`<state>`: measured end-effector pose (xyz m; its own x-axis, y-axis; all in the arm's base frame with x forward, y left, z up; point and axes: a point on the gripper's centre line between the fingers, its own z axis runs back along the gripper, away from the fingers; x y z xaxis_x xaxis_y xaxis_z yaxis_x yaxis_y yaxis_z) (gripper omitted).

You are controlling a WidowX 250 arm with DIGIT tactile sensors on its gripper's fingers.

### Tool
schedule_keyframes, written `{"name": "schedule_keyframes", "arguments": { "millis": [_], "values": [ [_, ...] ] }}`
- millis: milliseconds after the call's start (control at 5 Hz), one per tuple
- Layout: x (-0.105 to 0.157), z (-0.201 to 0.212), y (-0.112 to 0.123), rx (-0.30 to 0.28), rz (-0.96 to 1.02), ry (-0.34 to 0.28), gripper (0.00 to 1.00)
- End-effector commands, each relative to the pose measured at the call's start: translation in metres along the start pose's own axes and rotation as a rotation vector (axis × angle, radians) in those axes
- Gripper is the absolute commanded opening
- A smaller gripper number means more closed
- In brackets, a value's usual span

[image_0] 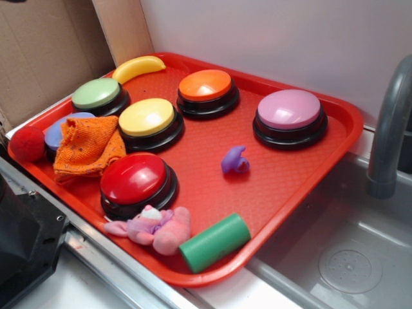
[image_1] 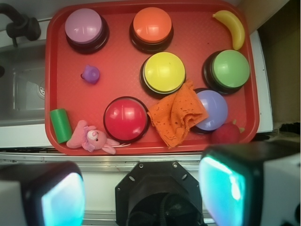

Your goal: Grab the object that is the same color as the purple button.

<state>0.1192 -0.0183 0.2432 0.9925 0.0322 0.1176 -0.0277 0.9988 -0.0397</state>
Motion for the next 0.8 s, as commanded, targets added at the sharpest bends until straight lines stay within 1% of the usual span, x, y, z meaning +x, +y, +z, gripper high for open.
{"name": "schedule_keyframes", "arguments": {
  "millis": [0, 200, 400, 600],
  "values": [
    [0.0, 0.0, 0.0, 0.0, 0.0, 0.0, 1.0],
    [0.011, -0.008, -0.011, -0.008, 0.017, -0.05, 1.0],
    [0.034, -0.028, -0.028, -0.03, 0.025, -0.094, 1.0],
    [0.05, -0.055, -0.053, -0.02, 0.058, -0.112, 1.0]
  ]
}}
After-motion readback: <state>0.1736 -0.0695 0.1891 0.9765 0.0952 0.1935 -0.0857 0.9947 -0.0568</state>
